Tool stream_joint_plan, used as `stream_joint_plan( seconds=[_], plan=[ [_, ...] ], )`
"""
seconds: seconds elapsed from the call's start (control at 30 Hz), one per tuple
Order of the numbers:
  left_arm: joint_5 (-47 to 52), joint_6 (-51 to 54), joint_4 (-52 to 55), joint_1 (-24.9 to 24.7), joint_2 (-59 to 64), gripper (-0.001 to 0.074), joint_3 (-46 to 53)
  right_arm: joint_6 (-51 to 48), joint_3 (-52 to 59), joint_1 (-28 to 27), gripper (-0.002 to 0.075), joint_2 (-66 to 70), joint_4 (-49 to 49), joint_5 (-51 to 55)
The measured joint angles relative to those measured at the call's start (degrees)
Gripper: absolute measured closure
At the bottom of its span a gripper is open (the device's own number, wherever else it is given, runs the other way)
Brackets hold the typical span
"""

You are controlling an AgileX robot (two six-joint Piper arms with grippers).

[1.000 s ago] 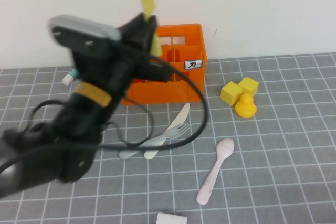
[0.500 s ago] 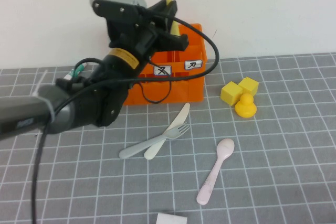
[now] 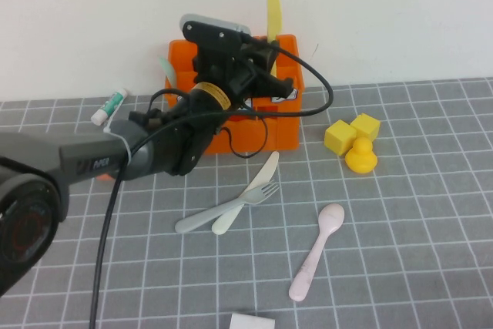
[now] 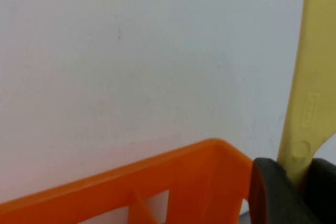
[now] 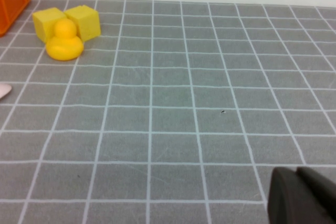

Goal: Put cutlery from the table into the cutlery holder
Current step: Place the knife on the box, then pick up the fork

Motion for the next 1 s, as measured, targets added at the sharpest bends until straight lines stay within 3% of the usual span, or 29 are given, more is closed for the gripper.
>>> stream_joint_plan(
  seconds=[0.13, 0.37, 0.6, 0.7, 0.77, 0.87, 1.0],
  plan=[
    [3.4, -0.7, 3.6, 0.0, 0.7, 0.0582, -1.6, -0.5, 0.0, 0.0, 0.0729, 0.0, 0.0, 0.0],
    [9.0, -3.4, 5.3, 0.0, 0.6, 0.0325, -1.7, -0.7, 0.0, 0.0, 0.0729, 0.0, 0.0, 0.0],
    [22.8, -4.2, 10.0, 0.0, -7.3, 0.0286, -1.7, -0.7, 0.0, 0.0, 0.0729, 0.0, 0.0, 0.0],
    [29.3, -4.8, 11.9, -0.2, -13.5, 0.0344, -1.7, -0.7, 0.0, 0.0, 0.0729, 0.0, 0.0, 0.0],
    [33.4, -4.8, 13.3, -0.6, -17.4, 0.0423, -1.7, -0.7, 0.0, 0.0, 0.0729, 0.0, 0.0, 0.0],
    [43.0, -4.8, 14.3, -1.7, -23.4, 0.0604, -1.7, -0.7, 0.0, 0.0, 0.0729, 0.0, 0.0, 0.0],
    [56.7, -4.4, 13.8, -3.6, -28.7, 0.071, -1.7, -0.7, 0.0, 0.0, 0.0729, 0.0, 0.0, 0.0]
  ],
)
